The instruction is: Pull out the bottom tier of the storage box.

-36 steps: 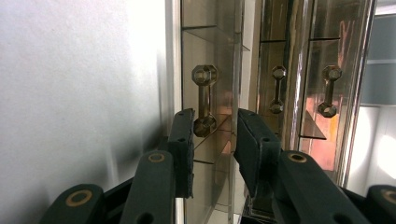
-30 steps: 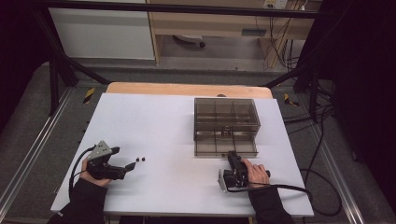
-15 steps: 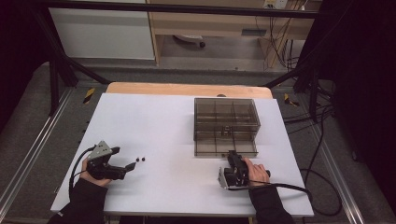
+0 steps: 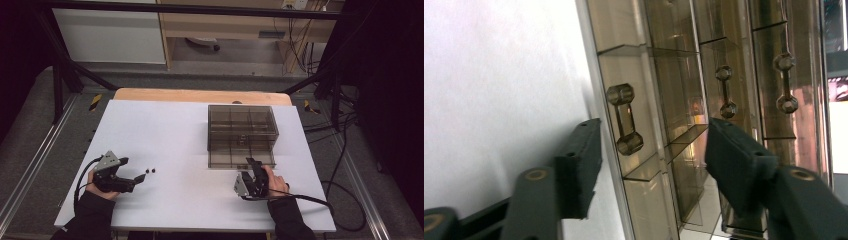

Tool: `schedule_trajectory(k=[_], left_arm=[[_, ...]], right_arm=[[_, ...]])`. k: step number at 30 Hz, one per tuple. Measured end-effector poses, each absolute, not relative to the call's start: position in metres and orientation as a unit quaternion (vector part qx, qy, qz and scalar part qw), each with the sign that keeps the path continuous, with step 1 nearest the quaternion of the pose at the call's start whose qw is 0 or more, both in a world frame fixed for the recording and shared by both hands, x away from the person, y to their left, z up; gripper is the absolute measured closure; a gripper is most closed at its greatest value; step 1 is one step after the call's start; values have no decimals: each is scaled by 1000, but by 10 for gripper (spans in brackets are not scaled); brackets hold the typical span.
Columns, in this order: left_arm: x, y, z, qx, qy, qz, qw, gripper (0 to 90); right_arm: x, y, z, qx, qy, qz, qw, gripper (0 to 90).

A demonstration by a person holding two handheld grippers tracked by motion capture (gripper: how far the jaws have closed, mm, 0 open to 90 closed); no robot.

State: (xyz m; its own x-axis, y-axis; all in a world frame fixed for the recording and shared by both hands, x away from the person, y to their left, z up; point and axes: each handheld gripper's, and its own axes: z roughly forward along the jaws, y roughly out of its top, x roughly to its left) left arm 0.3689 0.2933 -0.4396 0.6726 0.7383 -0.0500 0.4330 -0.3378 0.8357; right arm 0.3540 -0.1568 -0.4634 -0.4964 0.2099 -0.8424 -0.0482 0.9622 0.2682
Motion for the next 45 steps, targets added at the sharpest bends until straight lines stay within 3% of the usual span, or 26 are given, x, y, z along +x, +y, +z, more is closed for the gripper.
schedule_trajectory(k=[7, 16, 36, 45], left_arm=[[369, 293, -440, 800, 366, 172, 444, 50], [369, 293, -440, 800, 366, 172, 443, 49], [369, 293, -438, 797, 370, 175, 443, 49], [368, 293, -438, 797, 371, 176, 442, 49]], right_arm=[[356, -158, -456, 106, 858, 168, 473, 259], [360, -161, -449, 175, 860, 221, 425, 183], [364, -176, -436, 283, 841, 341, 312, 92], [365, -181, -432, 299, 839, 355, 286, 49]])
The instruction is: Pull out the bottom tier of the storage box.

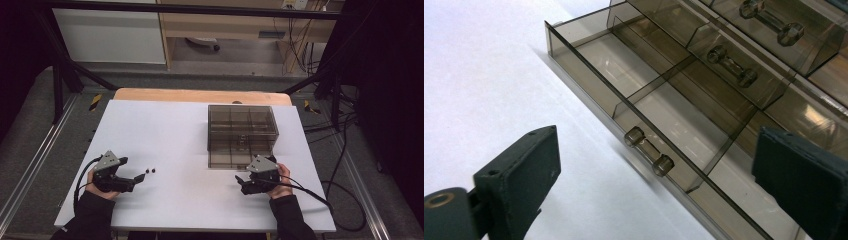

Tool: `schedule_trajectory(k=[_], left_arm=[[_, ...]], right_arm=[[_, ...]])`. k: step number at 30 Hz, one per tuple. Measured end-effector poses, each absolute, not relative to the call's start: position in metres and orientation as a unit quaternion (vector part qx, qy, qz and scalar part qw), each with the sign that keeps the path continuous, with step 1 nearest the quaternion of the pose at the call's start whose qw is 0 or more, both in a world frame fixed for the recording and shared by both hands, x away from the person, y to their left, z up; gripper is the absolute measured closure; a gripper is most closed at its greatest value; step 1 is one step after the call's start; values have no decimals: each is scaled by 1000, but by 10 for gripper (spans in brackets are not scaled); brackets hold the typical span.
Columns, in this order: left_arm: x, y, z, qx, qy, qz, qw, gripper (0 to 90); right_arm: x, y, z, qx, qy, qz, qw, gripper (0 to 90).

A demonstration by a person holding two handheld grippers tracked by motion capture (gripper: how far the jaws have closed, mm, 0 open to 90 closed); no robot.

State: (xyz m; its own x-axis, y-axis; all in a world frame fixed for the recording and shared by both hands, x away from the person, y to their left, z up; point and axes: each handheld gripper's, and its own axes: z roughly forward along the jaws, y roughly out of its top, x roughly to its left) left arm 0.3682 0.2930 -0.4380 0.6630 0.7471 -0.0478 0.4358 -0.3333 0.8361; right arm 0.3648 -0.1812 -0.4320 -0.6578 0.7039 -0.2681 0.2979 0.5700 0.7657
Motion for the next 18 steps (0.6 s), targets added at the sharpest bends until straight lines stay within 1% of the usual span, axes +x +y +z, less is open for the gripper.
schedule_trajectory(k=[4, 5, 12, 16, 18], left_arm=[[368, 293, -438, 797, 372, 175, 442, 49], [368, 293, -438, 797, 372, 175, 441, 49], [368, 294, -439, 797, 374, 175, 440, 49], [368, 293, -439, 798, 374, 175, 439, 48], [369, 293, -439, 798, 374, 175, 439, 49]], right_arm=[[363, -185, -431, 311, 834, 368, 271, 46], [364, -190, -431, 322, 828, 380, 259, 40], [365, -206, -429, 360, 809, 403, 232, 35], [366, -219, -431, 390, 795, 415, 209, 21], [365, -224, -432, 393, 794, 415, 208, 15]])
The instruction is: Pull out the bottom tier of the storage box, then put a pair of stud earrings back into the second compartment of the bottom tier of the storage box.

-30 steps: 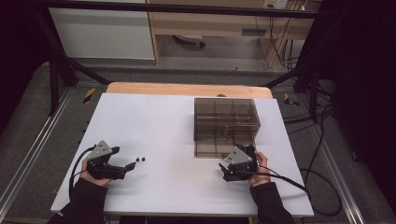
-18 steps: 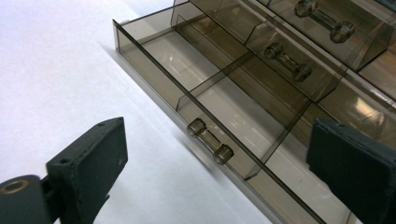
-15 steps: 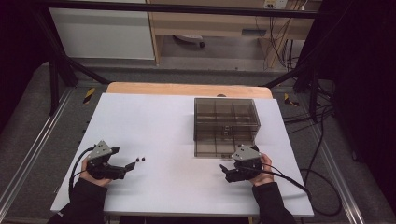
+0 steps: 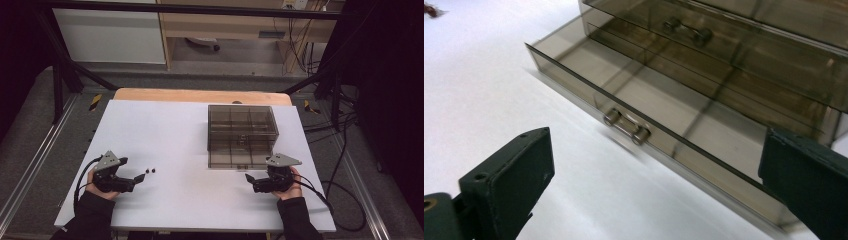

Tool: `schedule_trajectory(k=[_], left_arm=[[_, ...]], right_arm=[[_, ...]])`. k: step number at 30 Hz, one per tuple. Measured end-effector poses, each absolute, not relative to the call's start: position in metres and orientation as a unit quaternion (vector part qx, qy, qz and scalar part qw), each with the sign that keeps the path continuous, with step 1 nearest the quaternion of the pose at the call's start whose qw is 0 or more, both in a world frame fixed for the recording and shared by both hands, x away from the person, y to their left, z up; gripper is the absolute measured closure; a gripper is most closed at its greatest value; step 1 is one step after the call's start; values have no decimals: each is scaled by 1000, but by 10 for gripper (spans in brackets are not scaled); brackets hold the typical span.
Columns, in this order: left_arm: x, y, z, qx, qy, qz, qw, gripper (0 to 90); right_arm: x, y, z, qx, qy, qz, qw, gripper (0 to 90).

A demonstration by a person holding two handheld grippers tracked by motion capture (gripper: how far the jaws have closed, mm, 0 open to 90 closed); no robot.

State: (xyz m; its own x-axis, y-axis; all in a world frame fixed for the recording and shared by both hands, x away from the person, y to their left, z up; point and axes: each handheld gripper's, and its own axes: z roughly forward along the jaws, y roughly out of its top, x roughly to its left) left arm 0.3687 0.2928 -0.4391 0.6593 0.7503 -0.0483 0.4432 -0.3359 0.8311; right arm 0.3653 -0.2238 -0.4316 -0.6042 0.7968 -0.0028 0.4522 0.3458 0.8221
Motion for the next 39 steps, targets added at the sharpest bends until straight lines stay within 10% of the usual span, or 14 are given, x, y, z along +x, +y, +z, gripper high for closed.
schedule_trajectory(k=[39], left_arm=[[372, 279, -425, 802, 394, 180, 411, 69]], right_arm=[[362, -250, -439, 393, 782, 460, 151, 5]])
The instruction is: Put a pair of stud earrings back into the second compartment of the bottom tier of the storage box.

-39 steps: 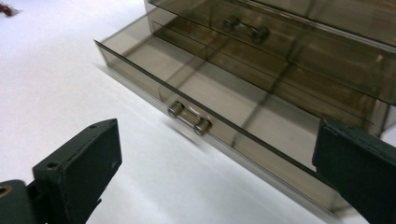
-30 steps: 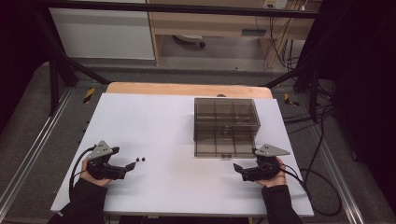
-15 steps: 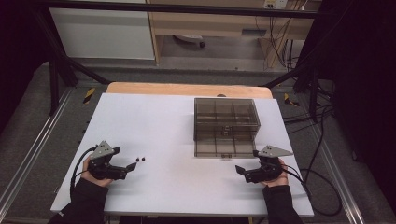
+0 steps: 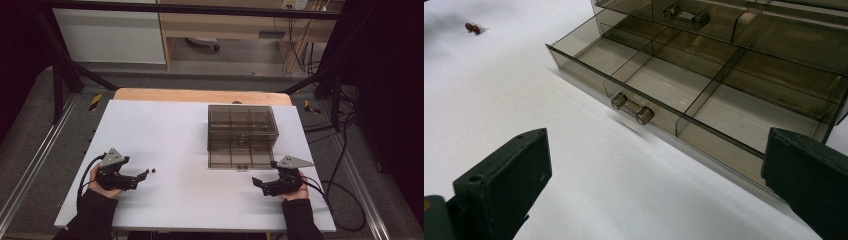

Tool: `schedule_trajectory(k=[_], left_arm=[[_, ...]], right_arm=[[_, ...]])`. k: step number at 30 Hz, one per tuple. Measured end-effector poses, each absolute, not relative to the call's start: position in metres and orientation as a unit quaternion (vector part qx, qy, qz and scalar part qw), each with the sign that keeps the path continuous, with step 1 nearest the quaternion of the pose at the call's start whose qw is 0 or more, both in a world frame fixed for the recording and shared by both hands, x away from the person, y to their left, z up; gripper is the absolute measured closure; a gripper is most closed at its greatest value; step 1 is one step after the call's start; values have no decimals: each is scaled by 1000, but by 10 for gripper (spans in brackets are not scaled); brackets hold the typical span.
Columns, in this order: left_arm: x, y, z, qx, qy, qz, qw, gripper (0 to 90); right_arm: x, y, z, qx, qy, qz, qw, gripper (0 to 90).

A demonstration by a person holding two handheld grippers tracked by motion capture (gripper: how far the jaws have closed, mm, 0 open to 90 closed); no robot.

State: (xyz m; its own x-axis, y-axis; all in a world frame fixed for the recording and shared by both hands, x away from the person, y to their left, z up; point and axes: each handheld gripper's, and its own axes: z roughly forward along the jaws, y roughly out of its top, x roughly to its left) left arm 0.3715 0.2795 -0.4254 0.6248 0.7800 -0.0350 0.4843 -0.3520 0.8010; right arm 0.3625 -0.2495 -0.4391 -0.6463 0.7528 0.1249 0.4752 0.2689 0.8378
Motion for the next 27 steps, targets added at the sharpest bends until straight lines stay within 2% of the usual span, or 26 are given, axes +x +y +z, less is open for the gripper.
schedule_trajectory(k=[15, 21, 27], left_arm=[[389, 267, -412, 795, 416, 188, 400, 96], [396, 261, -422, 798, 429, 185, 380, 135], [396, 261, -428, 796, 440, 193, 368, 215]], right_arm=[[363, -249, -440, 391, 784, 458, 149, 4], [363, -249, -440, 391, 785, 458, 148, 4], [363, -249, -441, 391, 785, 458, 147, 4]])
